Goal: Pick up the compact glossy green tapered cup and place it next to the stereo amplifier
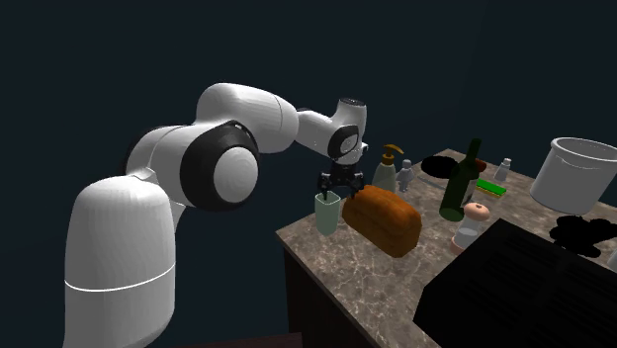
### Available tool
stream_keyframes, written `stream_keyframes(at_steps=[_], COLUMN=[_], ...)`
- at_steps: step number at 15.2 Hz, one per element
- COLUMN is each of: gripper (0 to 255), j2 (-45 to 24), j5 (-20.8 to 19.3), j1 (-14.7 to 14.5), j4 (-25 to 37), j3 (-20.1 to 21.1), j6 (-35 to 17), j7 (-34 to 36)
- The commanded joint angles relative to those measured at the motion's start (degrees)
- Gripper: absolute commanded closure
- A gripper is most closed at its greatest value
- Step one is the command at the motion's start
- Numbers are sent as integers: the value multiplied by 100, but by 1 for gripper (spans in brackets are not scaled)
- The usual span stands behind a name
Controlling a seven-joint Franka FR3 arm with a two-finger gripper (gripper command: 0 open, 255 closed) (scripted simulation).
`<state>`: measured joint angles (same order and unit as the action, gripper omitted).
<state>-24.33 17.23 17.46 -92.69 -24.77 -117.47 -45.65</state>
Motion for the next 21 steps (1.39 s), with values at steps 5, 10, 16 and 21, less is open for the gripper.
stream_keyframes(at_steps=[5, 10, 16, 21], gripper=[0, 0, 255, 255], j2=[-209, -210, -210, -210], j5=[121, 121, 121, 121], j1=[23, 23, 23, 23], j4=[-124, -123, -123, -123], j3=[63, 64, 63, 64], j6=[-315, -315, -314, -314], j7=[-75, -75, -75, -75])
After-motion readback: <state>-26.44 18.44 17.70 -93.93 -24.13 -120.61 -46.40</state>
